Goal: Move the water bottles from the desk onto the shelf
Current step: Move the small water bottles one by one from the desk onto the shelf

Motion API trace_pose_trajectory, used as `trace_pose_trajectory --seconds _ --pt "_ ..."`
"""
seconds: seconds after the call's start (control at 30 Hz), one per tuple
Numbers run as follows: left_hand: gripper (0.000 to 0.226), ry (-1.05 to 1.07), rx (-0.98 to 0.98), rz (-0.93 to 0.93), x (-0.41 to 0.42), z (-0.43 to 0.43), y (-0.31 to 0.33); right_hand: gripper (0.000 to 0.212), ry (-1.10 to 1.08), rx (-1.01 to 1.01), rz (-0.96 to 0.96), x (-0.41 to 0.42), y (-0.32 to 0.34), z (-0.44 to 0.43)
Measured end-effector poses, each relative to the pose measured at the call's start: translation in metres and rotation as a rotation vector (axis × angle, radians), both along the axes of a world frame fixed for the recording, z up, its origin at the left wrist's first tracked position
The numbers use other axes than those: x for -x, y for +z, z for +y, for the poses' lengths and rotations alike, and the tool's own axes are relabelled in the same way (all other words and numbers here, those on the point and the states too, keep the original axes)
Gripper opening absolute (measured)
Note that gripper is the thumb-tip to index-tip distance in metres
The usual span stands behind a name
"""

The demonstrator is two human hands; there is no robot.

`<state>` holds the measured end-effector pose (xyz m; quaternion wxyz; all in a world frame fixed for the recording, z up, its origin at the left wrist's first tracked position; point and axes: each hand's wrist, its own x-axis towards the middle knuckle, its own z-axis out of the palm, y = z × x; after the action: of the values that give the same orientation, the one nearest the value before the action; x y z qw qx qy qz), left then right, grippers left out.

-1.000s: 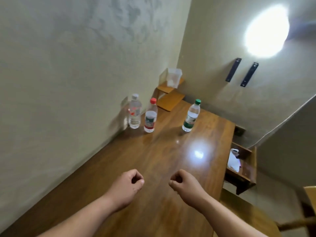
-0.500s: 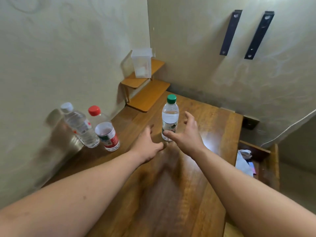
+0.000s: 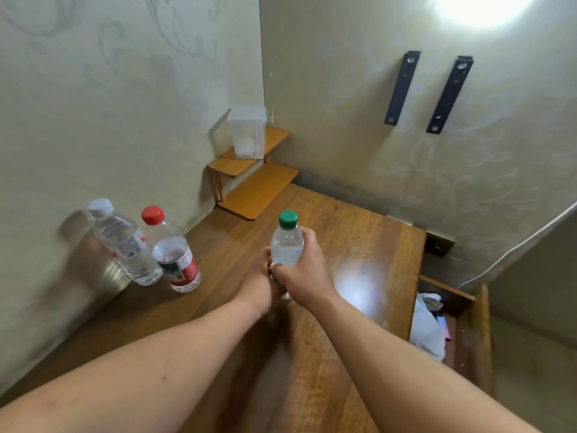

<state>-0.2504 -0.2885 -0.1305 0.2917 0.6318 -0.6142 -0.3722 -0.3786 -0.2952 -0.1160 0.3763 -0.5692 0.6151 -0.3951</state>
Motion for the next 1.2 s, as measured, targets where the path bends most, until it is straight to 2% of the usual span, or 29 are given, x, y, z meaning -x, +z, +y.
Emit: trace_pose_trajectory --seconds 0.1,0.17,0.3,0.43,0.53,0.67,0.83,0.93,1.03,1.13,1.2 --pt "0.047 0.014 -0.046 0.091 -0.018 0.050 0.018 0.076 0.051 -0.028 0.017 -0.020 0.010 0.045" --pt "0.029 0.091 -0.028 0.175 -0.034 0.087 0.037 0.073 0.071 -0.047 0.017 -0.039 0.020 0.080" --pt "0.042 0.103 -0.020 0.170 -0.097 0.168 0.066 0.062 0.107 -0.032 0.033 -0.091 0.047 0.159" --pt "0.041 0.051 -0.017 0.043 -0.181 0.256 0.101 0.061 0.195 -0.025 0.046 -0.161 0.084 0.241" --pt "0.056 -0.010 0.045 -0.084 -0.254 0.333 0.126 0.057 0.274 -0.010 0.061 -0.231 0.113 0.307" --pt "0.053 0.184 0.050 -0.039 -0.355 0.443 0.143 0.056 0.432 0.026 0.096 -0.332 0.141 0.401" --pt "0.060 0.374 0.042 -0.116 -0.461 0.579 0.150 0.054 0.654 0.049 0.106 -0.449 0.162 0.512" --pt "0.061 0.482 0.065 -0.109 -0.506 0.654 0.161 0.057 0.795 0.043 0.113 -0.504 0.168 0.570" --pt "0.063 0.518 0.050 -0.198 -0.539 0.729 0.171 0.059 0.944 0.010 0.155 -0.547 0.172 0.622" --pt "0.067 0.689 0.089 -0.210 -0.570 0.788 0.163 0.055 1.108 0.019 0.218 -0.592 0.175 0.662" --pt "0.061 0.791 0.112 -0.162 -0.594 0.815 0.157 0.060 1.197 0.055 0.233 -0.627 0.178 0.686"
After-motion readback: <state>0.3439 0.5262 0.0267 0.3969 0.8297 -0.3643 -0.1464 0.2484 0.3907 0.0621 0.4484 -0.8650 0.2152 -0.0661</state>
